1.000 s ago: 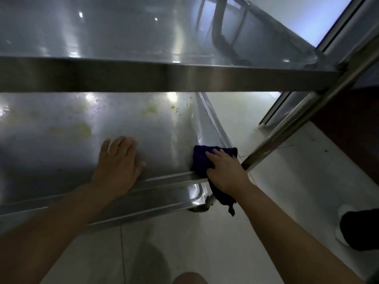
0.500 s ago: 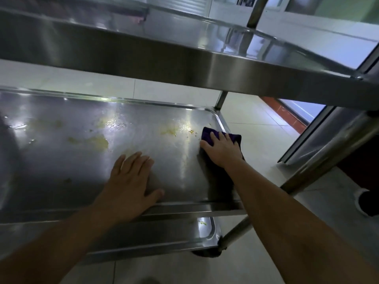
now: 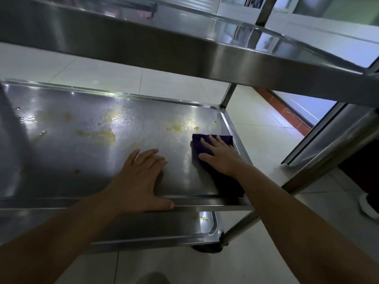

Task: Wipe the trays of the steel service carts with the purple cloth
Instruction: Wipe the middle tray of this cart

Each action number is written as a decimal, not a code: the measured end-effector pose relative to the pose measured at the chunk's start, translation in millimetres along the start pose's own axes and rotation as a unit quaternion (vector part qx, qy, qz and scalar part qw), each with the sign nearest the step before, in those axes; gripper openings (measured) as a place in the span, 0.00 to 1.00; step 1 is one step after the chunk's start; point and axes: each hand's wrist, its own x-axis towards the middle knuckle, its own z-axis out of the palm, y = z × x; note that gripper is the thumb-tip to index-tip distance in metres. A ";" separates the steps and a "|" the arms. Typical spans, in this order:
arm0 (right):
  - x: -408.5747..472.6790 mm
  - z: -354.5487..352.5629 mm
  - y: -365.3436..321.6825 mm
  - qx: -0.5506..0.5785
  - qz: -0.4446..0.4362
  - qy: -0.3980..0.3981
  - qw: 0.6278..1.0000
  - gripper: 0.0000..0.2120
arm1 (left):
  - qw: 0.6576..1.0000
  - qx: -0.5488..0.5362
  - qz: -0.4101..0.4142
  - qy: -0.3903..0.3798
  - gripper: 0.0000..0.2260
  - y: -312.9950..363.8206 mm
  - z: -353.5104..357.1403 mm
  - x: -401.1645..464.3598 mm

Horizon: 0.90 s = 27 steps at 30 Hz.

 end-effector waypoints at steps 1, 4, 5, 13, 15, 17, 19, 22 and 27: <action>-12.1 3.4 -3.5 0.005 -0.018 -0.012 1.000 0.30 | 1.000 0.006 0.000 -0.002 0.60 0.8 -1.9 -1.5; -49.0 9.0 -14.7 0.033 -0.066 -0.050 0.996 0.29 | 1.000 0.025 -0.005 -0.010 0.56 7.1 -10.4 -5.3; -61.6 9.4 -18.2 0.049 -0.077 -0.063 0.994 0.29 | 0.999 0.032 -0.008 -0.012 0.57 8.7 -12.2 -7.1; -106.0 15.8 -32.7 0.058 -0.147 -0.128 0.979 0.26 | 0.996 0.078 -0.042 -0.029 0.46 -41.8 -21.2 -55.3; -93.3 16.8 -34.9 0.049 -0.142 -0.106 0.983 0.26 | 0.997 0.058 -0.046 -0.025 0.45 -47.6 -17.0 -60.8; -73.1 17.0 -36.2 0.033 -0.131 -0.075 0.988 0.27 | 0.998 0.048 -0.035 -0.015 0.45 -47.1 -15.3 -60.2; -48.8 14.5 -36.3 0.030 -0.114 -0.043 0.992 0.28 | 0.998 0.043 -0.029 -0.022 0.46 -47.2 -16.0 -59.6; -7.3 8.2 -33.7 0.024 -0.082 -0.007 0.996 0.28 | 0.998 0.051 -0.024 -0.033 0.47 -50.0 -17.2 -58.7; 55.7 -2.7 -32.1 0.014 -0.011 0.024 1.000 0.27 | 0.999 0.028 -0.018 -0.028 0.46 -54.3 -14.0 -57.9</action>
